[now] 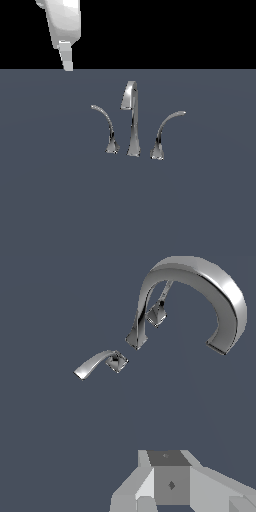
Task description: Turn on the faucet by rotating a designated handle.
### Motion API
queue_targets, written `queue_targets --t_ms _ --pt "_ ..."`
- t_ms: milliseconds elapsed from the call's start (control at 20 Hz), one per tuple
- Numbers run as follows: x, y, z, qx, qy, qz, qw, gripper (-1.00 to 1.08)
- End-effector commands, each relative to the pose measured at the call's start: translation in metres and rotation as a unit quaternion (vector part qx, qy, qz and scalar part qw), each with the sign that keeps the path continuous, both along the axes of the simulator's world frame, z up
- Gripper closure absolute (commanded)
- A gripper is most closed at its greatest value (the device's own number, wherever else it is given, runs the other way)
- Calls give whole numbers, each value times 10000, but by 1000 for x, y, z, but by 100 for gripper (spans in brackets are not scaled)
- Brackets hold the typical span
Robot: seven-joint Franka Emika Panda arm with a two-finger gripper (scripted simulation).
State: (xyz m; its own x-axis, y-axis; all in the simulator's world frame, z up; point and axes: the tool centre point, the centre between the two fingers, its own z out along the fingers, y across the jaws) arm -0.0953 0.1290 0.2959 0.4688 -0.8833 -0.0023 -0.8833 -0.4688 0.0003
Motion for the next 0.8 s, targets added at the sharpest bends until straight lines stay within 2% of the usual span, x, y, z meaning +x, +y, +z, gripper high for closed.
queue_targets --t_ms 0,400,750 --pt "11 2 -9 7 -4 -245 9997 108" --pt "44 2 -36 13 -6 -989 9951 108" --pt "73 -3 -61 7 -7 -1659 9861 108"
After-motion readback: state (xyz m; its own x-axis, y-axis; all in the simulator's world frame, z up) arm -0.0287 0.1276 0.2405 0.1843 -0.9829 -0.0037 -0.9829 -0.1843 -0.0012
